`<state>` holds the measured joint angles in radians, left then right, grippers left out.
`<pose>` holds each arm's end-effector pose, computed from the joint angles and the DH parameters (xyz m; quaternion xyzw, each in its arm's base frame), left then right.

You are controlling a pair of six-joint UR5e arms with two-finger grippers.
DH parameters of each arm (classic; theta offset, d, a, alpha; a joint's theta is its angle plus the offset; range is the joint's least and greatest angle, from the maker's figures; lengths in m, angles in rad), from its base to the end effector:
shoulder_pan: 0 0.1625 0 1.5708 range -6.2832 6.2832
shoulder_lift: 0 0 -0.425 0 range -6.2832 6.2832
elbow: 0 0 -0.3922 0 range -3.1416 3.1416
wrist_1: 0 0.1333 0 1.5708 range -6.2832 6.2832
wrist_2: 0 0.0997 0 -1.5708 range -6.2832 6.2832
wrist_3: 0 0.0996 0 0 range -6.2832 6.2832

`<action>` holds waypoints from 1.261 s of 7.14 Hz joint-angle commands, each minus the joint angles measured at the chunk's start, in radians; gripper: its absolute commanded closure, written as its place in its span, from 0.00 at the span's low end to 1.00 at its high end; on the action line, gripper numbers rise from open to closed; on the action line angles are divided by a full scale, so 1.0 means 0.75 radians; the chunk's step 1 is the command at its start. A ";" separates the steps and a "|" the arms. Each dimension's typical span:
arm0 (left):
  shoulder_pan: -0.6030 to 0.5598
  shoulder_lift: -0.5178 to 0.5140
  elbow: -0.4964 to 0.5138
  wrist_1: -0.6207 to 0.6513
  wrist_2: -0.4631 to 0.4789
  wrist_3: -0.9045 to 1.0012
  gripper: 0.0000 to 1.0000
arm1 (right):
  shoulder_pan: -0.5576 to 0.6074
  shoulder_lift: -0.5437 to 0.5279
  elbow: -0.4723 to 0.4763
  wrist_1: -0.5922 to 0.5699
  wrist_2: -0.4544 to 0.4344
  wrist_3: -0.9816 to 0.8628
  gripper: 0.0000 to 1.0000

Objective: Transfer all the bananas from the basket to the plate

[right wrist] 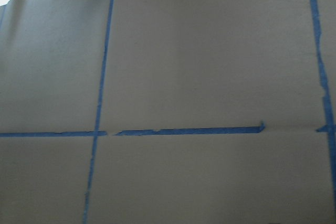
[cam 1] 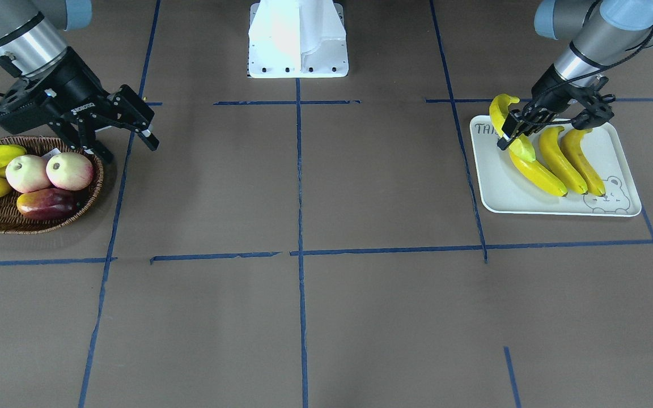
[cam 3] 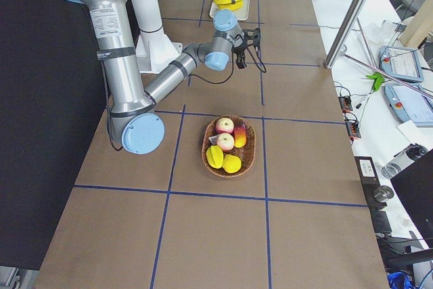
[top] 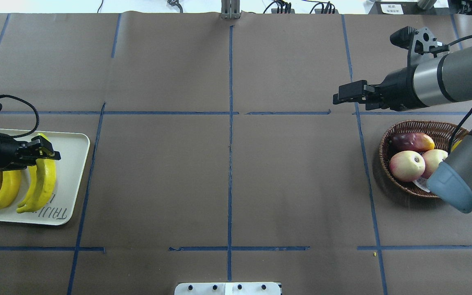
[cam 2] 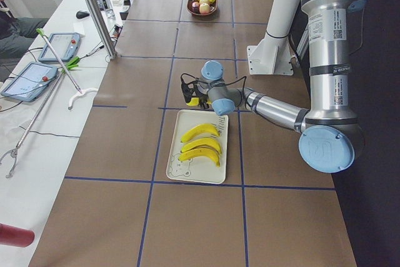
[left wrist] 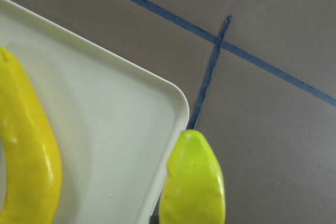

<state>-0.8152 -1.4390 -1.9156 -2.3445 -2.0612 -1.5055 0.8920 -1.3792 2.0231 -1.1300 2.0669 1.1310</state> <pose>0.2496 -0.3910 0.4662 0.0024 0.5067 -0.2059 0.8371 -0.2588 -0.4576 0.2970 0.1437 -0.5234 0.0626 0.8376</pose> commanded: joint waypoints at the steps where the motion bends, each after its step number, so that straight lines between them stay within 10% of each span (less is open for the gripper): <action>1: -0.060 0.004 0.026 0.023 -0.003 0.003 0.62 | 0.109 -0.073 -0.008 -0.046 0.076 -0.196 0.00; 3: -0.069 -0.026 0.030 0.121 0.005 0.047 0.60 | 0.126 -0.100 -0.010 -0.044 0.083 -0.236 0.00; 4: -0.077 -0.031 0.053 0.128 0.008 0.188 0.01 | 0.126 -0.110 -0.010 -0.044 0.089 -0.236 0.00; 9: -0.118 -0.082 0.126 0.128 0.004 0.260 0.00 | 0.209 -0.204 -0.038 -0.048 0.116 -0.468 0.00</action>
<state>-0.8954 -1.4992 -1.8228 -2.2489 -2.0573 -1.3336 1.0296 -1.5129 2.0034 -1.1656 2.1509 0.8337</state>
